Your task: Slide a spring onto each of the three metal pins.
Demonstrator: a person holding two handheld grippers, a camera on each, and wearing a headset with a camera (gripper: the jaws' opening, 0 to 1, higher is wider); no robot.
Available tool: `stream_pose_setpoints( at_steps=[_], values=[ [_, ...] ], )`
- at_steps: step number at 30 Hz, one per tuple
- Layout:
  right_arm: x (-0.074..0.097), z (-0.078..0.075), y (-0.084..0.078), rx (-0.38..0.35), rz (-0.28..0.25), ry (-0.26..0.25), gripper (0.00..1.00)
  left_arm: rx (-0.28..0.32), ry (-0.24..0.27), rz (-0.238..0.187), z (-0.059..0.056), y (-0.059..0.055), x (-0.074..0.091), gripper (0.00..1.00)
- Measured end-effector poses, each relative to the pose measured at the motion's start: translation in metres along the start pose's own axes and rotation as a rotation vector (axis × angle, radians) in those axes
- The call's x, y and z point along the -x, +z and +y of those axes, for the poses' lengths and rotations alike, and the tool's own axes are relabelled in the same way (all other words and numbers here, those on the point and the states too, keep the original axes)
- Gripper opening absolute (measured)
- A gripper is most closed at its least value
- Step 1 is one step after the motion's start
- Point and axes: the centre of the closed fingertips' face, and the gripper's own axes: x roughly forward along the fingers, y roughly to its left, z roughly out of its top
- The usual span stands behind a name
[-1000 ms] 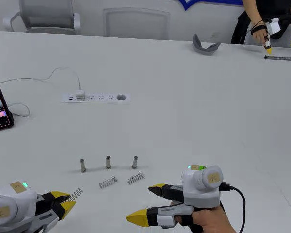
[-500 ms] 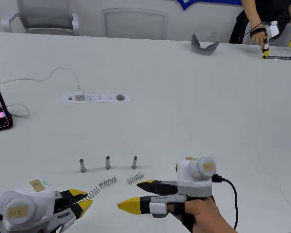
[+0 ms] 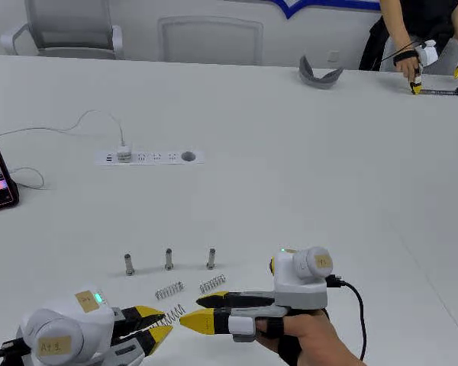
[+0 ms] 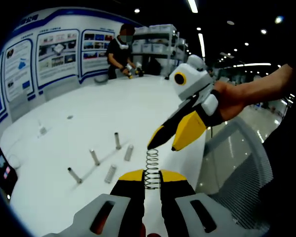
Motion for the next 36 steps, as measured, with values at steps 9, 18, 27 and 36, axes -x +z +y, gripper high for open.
stream_pose_setpoints(
  at_steps=[9,18,27,36],
  values=[
    [-0.003,0.008,-0.01,-0.046,0.016,0.047,0.31,-0.013,-0.041,-0.003,-0.016,0.003,-0.006,0.11],
    [-0.003,0.012,-0.013,-0.064,0.026,0.067,0.18,-0.036,-0.055,0.005,-0.02,0.003,-0.007,0.11],
    [-0.003,0.013,-0.004,-0.039,0.033,0.059,0.12,-0.048,-0.054,0.001,-0.013,0.008,-0.008,0.1],
    [-0.001,0.015,0.006,0.099,0.115,0.007,0.12,-0.071,-0.09,-0.014,-0.009,0.02,-0.01,0.1]
  ],
)
